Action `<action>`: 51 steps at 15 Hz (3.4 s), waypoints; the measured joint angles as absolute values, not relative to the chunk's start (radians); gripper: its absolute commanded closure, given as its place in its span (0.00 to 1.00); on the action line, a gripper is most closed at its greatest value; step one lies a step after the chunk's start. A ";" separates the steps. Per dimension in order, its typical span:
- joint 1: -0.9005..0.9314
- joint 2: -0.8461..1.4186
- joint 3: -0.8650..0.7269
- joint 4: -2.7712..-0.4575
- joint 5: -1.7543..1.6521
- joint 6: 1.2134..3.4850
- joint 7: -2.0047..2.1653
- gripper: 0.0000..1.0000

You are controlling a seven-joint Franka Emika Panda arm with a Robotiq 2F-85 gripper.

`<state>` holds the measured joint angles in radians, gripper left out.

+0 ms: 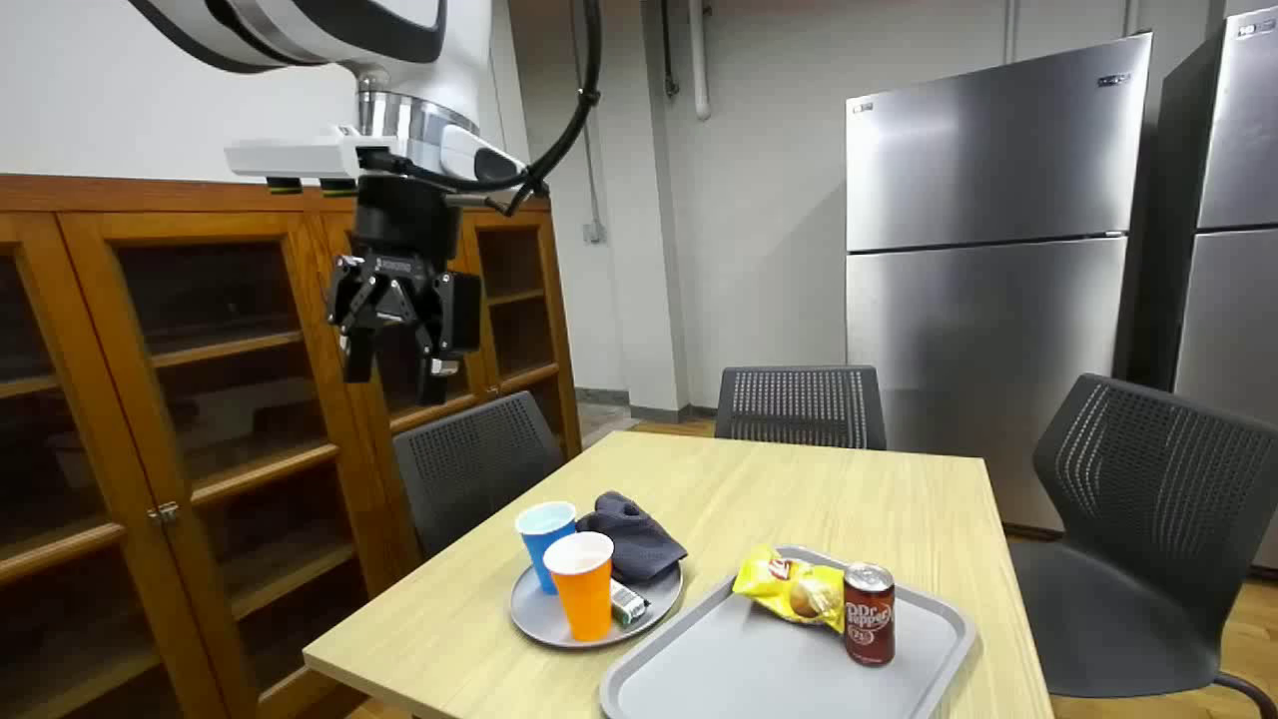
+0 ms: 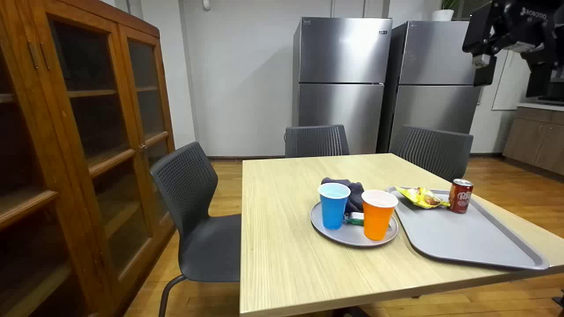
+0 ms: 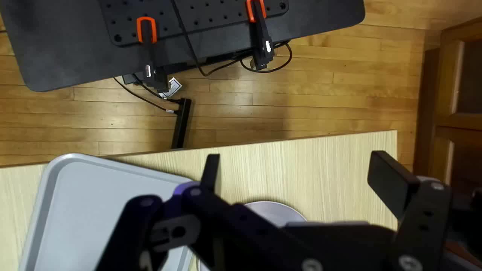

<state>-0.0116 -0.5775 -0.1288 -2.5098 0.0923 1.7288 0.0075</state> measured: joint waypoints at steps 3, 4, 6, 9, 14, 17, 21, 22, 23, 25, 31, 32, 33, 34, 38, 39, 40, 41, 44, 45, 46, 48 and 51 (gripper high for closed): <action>-0.012 -0.577 -0.129 -2.510 0.092 1.729 0.008 0.00; -0.012 -0.577 -0.129 -2.510 0.092 1.729 0.008 0.00; -0.012 -0.577 -0.129 -2.510 0.092 1.729 0.008 0.00; -0.012 -0.577 -0.129 -2.510 0.092 1.729 0.008 0.00; -0.012 -0.577 -0.129 -2.510 0.092 1.730 0.008 0.00; -0.012 -0.566 -0.129 -2.510 0.092 1.756 0.008 0.00; -0.012 -0.524 -0.129 -2.510 0.092 1.844 0.008 0.00; -0.012 -0.510 -0.129 -2.510 0.092 1.869 0.008 0.00; -0.012 -0.495 -0.129 -2.510 0.092 1.898 0.008 0.00; -0.012 -0.461 -0.129 -2.510 0.092 1.956 0.008 0.00; -0.015 -0.349 -0.129 -2.509 0.092 2.128 0.015 0.00; -0.016 -0.329 -0.129 -2.509 0.092 2.160 0.019 0.00; -0.017 -0.307 -0.129 -2.509 0.092 2.194 0.025 0.00; -0.017 -0.286 -0.129 -2.509 0.092 2.220 0.029 0.00; -0.017 -0.195 -0.128 -2.502 0.093 2.324 0.035 0.00; -0.017 -0.171 -0.128 -2.500 0.093 2.353 0.038 0.00; -0.017 -0.148 -0.128 -2.497 0.093 2.378 0.041 0.00; -0.017 -0.123 -0.127 -2.494 0.093 2.401 0.047 0.00; -0.017 -0.056 -0.126 -2.478 0.093 2.455 0.067 0.00; -0.017 -0.035 -0.125 -2.472 0.092 2.472 0.074 0.00; -0.017 -0.014 -0.124 -2.466 0.092 2.489 0.081 0.00; -0.017 0.029 -0.122 -2.453 0.092 2.527 0.097 0.00; -0.017 0.090 -0.117 -2.435 0.091 2.592 0.123 0.00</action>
<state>-0.0170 0.0901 -0.1169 -2.4353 0.0908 2.5916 0.1230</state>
